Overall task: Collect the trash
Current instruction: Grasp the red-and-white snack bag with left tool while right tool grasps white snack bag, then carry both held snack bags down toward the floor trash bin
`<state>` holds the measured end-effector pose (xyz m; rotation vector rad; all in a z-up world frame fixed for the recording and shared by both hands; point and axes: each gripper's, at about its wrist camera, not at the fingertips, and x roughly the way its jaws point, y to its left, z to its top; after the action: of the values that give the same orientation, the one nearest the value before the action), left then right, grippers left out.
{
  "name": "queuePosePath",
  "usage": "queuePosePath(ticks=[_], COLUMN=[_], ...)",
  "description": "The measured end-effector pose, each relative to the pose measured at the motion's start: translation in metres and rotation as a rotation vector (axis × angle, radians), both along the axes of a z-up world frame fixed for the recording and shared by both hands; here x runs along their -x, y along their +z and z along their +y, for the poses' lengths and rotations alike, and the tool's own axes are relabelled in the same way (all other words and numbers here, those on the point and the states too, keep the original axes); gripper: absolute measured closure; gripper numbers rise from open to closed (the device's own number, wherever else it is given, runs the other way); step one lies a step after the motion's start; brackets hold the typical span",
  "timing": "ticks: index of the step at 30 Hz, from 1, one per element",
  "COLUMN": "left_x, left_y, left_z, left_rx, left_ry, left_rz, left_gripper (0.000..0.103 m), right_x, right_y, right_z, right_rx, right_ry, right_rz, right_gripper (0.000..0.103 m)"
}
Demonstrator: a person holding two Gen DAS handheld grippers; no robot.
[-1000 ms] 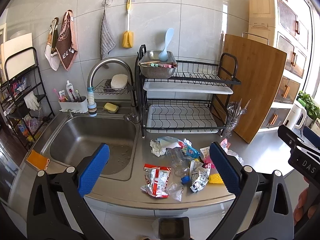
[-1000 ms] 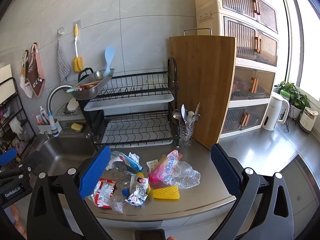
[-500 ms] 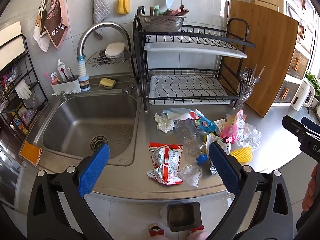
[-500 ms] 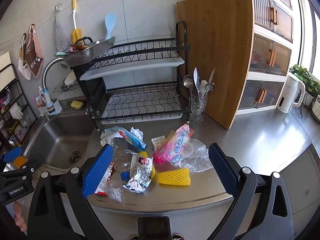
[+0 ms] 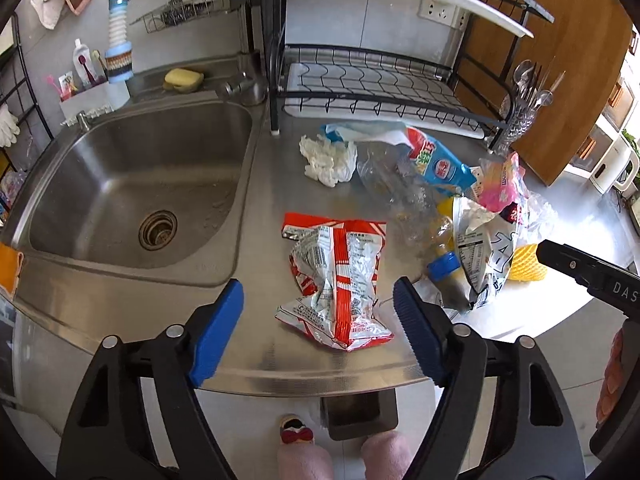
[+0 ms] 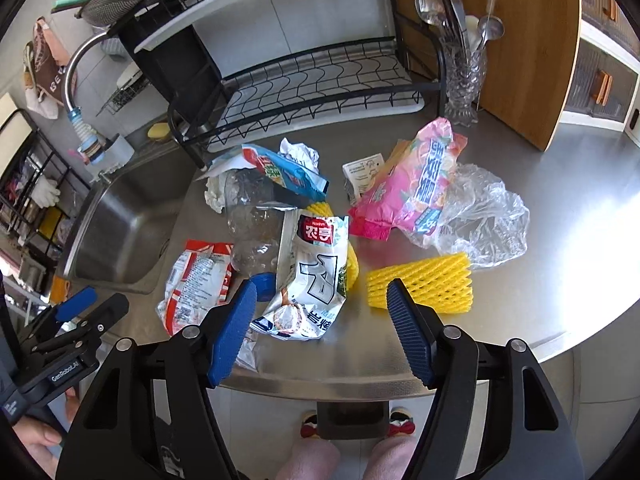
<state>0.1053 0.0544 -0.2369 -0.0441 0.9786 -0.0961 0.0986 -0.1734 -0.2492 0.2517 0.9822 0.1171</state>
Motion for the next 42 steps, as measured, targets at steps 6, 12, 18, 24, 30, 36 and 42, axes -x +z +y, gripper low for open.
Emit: queuePosePath(ticks=[6,12,18,24,30,36,42], left_x=[-0.017,-0.027,-0.033,-0.037,-0.036,-0.035,-0.034], left_y=[-0.027,-0.048,-0.063,-0.067,-0.072,-0.073,-0.070], left_z=[0.008,0.006,-0.003,-0.002,-0.004,-0.009,-0.014], left_rx=[0.002,0.021,0.017,0.041,0.051,0.065,0.041], left_ry=[-0.010,-0.043,-0.064,-0.067,-0.079,-0.106,-0.104], left_rz=[0.043,0.096,0.124,0.133,0.141,0.133,0.121], left_gripper=[0.036,0.035,0.037,0.044,0.052,0.081,0.089], right_x=[-0.014,-0.022,-0.027,-0.029,-0.029,-0.029,-0.025], right_y=[-0.020,-0.032,-0.042,-0.044,-0.043,-0.040,-0.031], right_z=[0.001,0.002,0.003,0.004,0.008,0.011,0.008], right_rx=[-0.026,-0.039,-0.046,-0.038,-0.018,0.000,0.017], right_ry=[0.006,0.019,0.034,0.037,0.051,0.060,0.050], right_rz=[0.014,0.035,0.062,0.062,0.055,0.037,0.002], right_gripper=[0.045,0.046,0.069,0.088,0.091,0.096,0.099])
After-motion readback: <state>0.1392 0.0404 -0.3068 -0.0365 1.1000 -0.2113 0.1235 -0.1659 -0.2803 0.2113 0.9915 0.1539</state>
